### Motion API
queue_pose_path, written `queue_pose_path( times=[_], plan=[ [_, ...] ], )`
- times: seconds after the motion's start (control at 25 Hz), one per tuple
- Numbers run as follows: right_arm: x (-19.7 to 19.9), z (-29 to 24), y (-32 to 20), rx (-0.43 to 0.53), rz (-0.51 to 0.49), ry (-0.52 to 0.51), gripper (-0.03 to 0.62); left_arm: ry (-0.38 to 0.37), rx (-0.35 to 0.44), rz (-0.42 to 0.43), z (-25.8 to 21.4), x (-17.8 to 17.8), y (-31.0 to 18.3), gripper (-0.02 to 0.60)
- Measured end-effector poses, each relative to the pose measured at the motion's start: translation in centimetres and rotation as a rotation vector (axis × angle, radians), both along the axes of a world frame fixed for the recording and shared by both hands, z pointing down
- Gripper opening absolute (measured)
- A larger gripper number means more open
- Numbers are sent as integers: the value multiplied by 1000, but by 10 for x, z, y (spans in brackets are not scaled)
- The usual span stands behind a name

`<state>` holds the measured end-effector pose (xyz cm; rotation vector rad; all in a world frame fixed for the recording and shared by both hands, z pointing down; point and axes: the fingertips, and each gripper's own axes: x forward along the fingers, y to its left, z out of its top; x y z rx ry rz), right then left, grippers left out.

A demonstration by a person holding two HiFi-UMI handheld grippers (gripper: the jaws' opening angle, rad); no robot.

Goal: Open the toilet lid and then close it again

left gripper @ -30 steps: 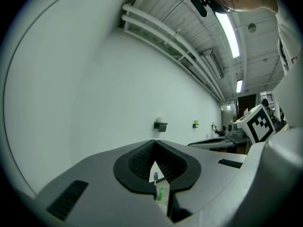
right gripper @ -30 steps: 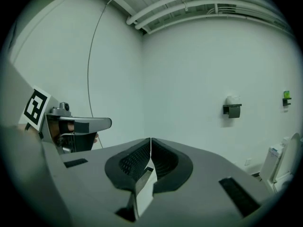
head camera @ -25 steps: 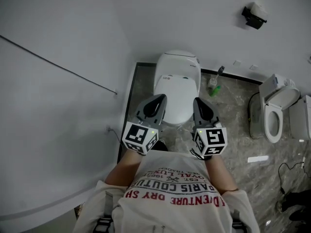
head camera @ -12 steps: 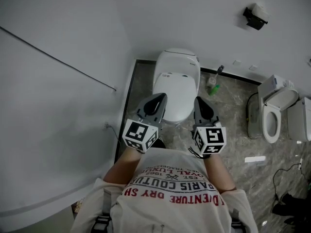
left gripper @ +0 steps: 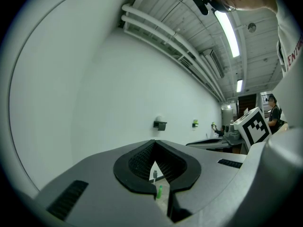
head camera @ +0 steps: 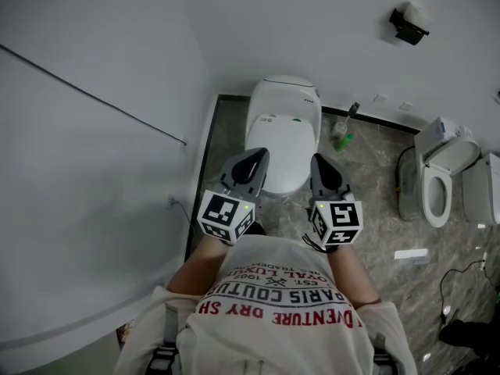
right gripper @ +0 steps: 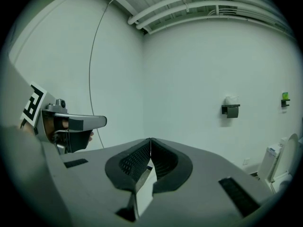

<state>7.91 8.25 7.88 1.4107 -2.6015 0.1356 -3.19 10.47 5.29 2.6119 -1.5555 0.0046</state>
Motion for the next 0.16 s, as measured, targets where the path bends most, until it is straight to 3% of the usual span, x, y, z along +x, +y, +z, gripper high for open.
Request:
queue_pose_path(
  times=[0.16],
  plan=[
    [1, 0, 3, -5, -2, 0, 14, 1, -4, -4, 0, -1, 3, 6]
  ],
)
